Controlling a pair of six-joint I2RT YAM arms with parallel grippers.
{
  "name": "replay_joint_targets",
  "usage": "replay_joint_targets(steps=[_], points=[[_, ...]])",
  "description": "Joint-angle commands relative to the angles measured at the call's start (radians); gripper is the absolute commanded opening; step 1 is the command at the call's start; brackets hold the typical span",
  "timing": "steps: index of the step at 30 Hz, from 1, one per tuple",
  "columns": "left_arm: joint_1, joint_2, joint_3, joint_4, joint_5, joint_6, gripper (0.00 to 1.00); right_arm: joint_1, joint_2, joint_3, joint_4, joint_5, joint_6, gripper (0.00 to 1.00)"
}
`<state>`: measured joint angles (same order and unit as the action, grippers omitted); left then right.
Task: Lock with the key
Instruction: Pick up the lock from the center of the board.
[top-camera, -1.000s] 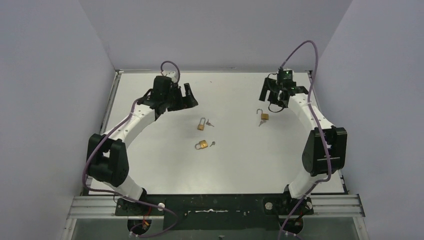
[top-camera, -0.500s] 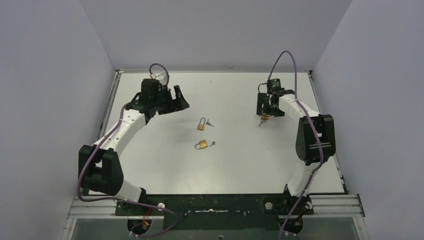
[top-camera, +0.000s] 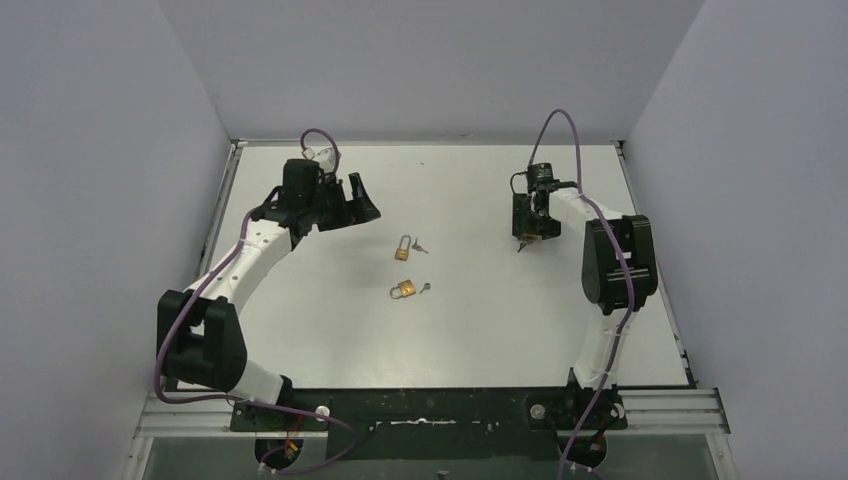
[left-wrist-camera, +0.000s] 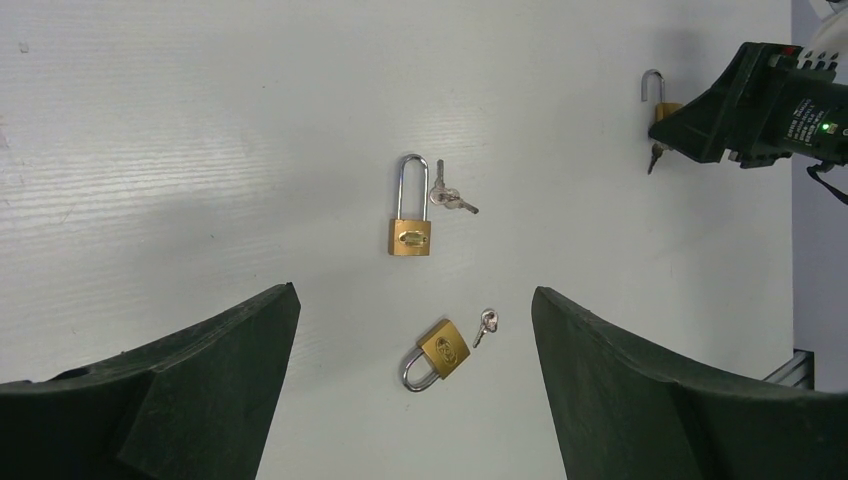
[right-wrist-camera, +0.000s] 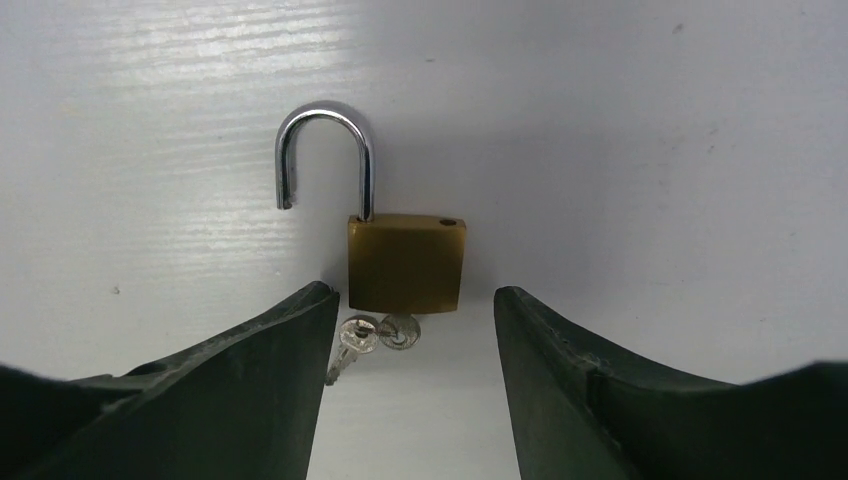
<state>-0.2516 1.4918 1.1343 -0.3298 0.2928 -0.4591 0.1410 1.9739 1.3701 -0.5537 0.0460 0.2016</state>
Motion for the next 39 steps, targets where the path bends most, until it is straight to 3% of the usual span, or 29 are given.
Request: replay_joint_targets(steps=[1, 12, 16, 20, 26, 29, 30, 31, 35, 39], points=[[0.014, -0.047, 0.008, 0.014, 0.014, 0.020, 0.85, -0.001, 0.017, 0.060, 0.048, 0.010, -0.009, 0.58], [0.028, -0.042, 0.017, 0.013, 0.022, 0.036, 0.85, -0.002, 0.056, 0.067, 0.068, -0.007, 0.005, 0.37], [0.033, -0.057, 0.020, 0.061, 0.098, 0.097, 0.85, -0.002, 0.052, 0.060, 0.085, -0.086, 0.002, 0.28], [0.044, -0.051, 0.112, 0.067, 0.400, 0.220, 0.85, 0.013, -0.007, 0.024, 0.136, -0.186, 0.001, 0.23], [0.043, -0.004, 0.306, -0.153, 0.875, 0.397, 0.91, 0.131, -0.147, -0.007, 0.100, -0.205, -0.025, 0.22], [0.025, 0.047, 0.401, -0.351, 1.315, 0.534, 0.94, 0.197, -0.233, -0.033, 0.100, -0.236, -0.028, 0.23], [0.019, 0.032, 0.404, -0.373, 1.372, 0.581, 0.95, 0.216, -0.263, -0.041, 0.101, -0.260, -0.028, 0.23], [-0.001, 0.003, 0.367, -0.275, 1.378, 0.525, 0.94, 0.234, -0.289, -0.045, 0.100, -0.276, -0.030, 0.24], [-0.048, -0.003, 0.118, 1.002, 1.230, -0.500, 0.94, 0.270, -0.411, -0.044, 0.108, -0.438, -0.038, 0.24], [-0.019, 0.192, 0.197, 1.679, 1.109, -1.165, 0.92, 0.293, -0.519, -0.011, 0.117, -0.616, -0.034, 0.26]])
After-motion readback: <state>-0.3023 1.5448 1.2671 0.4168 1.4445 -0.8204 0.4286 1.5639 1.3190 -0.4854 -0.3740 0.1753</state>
